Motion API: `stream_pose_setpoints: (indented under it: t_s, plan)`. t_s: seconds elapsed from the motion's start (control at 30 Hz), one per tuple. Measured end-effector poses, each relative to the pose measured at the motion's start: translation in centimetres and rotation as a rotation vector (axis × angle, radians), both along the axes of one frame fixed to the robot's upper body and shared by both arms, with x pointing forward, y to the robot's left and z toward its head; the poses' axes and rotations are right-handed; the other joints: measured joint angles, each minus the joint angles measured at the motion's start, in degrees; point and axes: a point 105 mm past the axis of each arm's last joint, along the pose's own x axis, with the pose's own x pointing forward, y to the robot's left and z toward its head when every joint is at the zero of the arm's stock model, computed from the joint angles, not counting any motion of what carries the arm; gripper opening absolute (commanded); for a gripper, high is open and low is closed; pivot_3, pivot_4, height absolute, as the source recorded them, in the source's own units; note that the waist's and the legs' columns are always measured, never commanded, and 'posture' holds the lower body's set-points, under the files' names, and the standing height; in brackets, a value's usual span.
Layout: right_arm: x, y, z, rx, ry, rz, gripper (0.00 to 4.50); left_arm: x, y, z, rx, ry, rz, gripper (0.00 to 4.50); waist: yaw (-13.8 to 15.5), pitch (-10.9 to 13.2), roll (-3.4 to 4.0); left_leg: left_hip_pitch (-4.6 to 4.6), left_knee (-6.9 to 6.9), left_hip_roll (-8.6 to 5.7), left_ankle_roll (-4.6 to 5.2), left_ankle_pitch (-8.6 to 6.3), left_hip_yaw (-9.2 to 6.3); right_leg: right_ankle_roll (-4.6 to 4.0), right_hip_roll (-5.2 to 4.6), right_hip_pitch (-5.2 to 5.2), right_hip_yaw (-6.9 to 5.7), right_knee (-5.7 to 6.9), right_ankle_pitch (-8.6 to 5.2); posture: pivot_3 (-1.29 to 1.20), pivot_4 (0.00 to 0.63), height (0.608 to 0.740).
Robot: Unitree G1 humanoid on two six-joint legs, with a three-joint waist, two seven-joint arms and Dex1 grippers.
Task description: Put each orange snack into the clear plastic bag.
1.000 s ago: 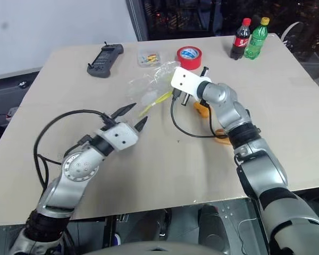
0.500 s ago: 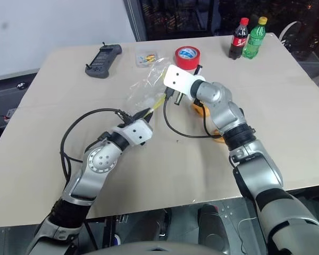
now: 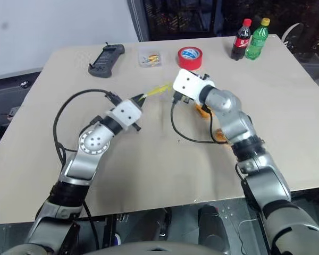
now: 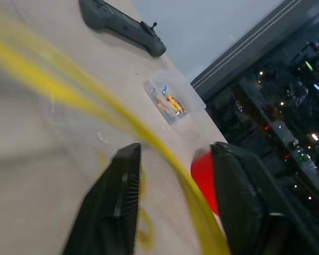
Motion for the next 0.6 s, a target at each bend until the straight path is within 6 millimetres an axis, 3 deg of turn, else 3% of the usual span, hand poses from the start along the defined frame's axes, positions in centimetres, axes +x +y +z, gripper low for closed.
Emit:
stream_pose_setpoints:
  t_s: [0.13, 0.27, 0.43, 0.6]
  plan:
    - [-2.3, -1.4, 0.3, 0.085, 0.064, -0.014, 2.01, 0.5, 0.4, 0.0, -0.028, 0.051, -0.009, 0.00, -0.49, 0.00, 0.00, 0.01, 0.06, 0.00, 0.01, -0.01, 0.03, 0.01, 0.01, -0.02, 0.03, 0.07, 0.00, 0.00, 0.150, 0.740]
    - [-4.2, -1.0, 0.4, 0.214, 0.162, -0.005, 0.15, 0.5, 0.3, -0.1, -0.026, 0.079, -0.032, 0.00, -0.56, 0.00, 0.00, 0.13, 0.06, 0.15, 0.08, -0.05, 0.04, 0.00, 0.13, -0.02, 0.04, 0.29, -0.01, 0.00, 0.150, 0.740]
    - [-5.0, 1.4, -0.8, 0.373, 0.327, 0.031, 0.07, 0.5, 0.5, -0.1, -0.014, 0.097, -0.042, 0.00, -0.44, 0.00, 0.00, 0.16, 0.34, 0.14, 0.21, -0.13, 0.05, 0.01, 0.13, 0.01, 0.06, 0.54, 0.00, 0.00, 0.150, 0.740]
    - [-4.8, 3.6, 0.5, 0.450, 0.338, 0.057, 0.07, 0.3, 0.5, -0.3, -0.003, 0.104, -0.048, 0.00, -0.46, 0.00, 0.00, 0.17, 0.35, 0.14, 0.18, -0.12, 0.03, 0.00, 0.15, -0.01, 0.06, 0.57, 0.01, 0.00, 0.150, 0.740]
